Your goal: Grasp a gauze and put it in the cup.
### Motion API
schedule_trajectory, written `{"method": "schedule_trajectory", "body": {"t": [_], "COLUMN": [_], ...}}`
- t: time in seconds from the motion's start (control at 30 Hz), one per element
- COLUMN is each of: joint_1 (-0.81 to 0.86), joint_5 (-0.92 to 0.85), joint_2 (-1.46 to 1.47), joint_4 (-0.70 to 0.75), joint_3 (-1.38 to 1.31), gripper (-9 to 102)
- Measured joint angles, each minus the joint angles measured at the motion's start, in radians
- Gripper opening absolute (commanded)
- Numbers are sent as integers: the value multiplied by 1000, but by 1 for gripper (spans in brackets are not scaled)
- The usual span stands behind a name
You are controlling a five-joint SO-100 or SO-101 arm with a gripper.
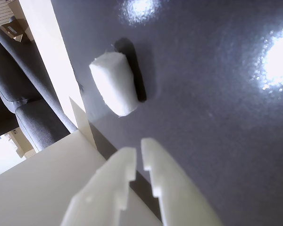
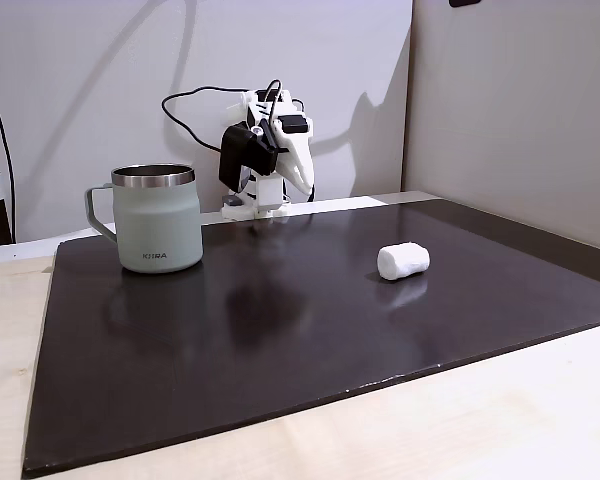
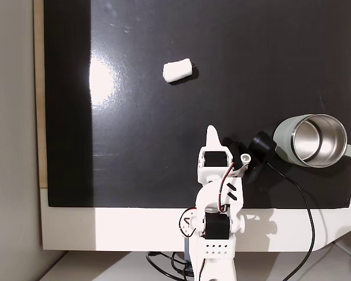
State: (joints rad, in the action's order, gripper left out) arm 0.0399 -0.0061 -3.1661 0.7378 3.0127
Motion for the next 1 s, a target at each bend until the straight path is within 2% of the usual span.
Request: {"method": "schedule_trajectory", "body": {"t": [0.57,0.7,0.83,1.0], "joint_1": [28,38,5,-44], "joint_5": [21,-2,-17,-2], "joint_2": [0,0,78,341], "joint_4": [0,37,69,69], "joint_3": [0,-12,-129,-367], "gripper": [0,0,0,0]}}
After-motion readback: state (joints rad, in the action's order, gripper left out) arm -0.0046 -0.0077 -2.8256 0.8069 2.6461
